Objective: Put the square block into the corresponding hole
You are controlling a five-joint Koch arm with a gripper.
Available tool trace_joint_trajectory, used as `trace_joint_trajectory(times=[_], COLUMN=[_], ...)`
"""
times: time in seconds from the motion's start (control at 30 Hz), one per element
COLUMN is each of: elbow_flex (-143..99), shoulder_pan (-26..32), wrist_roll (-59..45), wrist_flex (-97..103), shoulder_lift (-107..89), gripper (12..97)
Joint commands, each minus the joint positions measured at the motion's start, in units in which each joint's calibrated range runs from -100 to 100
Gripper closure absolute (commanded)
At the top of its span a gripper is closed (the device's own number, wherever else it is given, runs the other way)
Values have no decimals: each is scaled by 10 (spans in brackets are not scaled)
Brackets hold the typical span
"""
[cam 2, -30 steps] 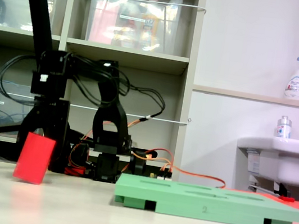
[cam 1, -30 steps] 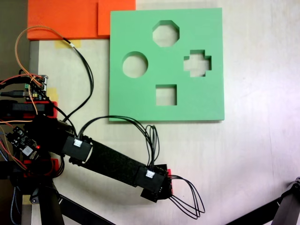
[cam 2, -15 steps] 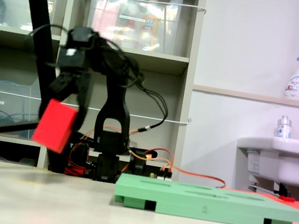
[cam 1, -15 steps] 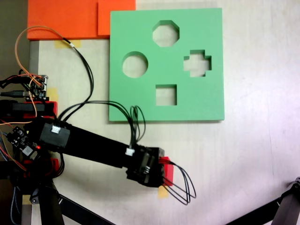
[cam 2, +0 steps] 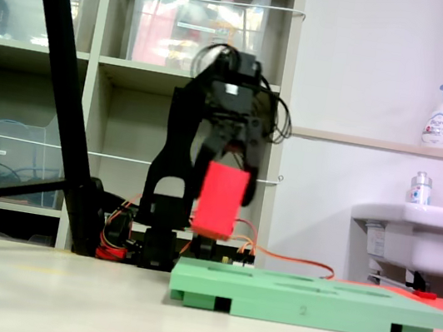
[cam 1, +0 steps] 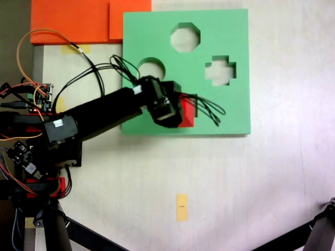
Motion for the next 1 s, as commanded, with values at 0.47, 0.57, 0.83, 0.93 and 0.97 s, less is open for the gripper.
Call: trace_joint_trajectory(times=[0.47, 0.57, 0.83, 0.93, 0.97], elbow_flex=[100, 100, 96, 96, 96], shoulder_pan=[22, 22, 27, 29, 30], wrist_roll=[22, 22, 24, 27, 29], wrist_flex=[-22, -22, -22, -22, -22], shoulder_lift=[151, 170, 235, 258, 259], gripper=[872, 872, 872, 872, 872])
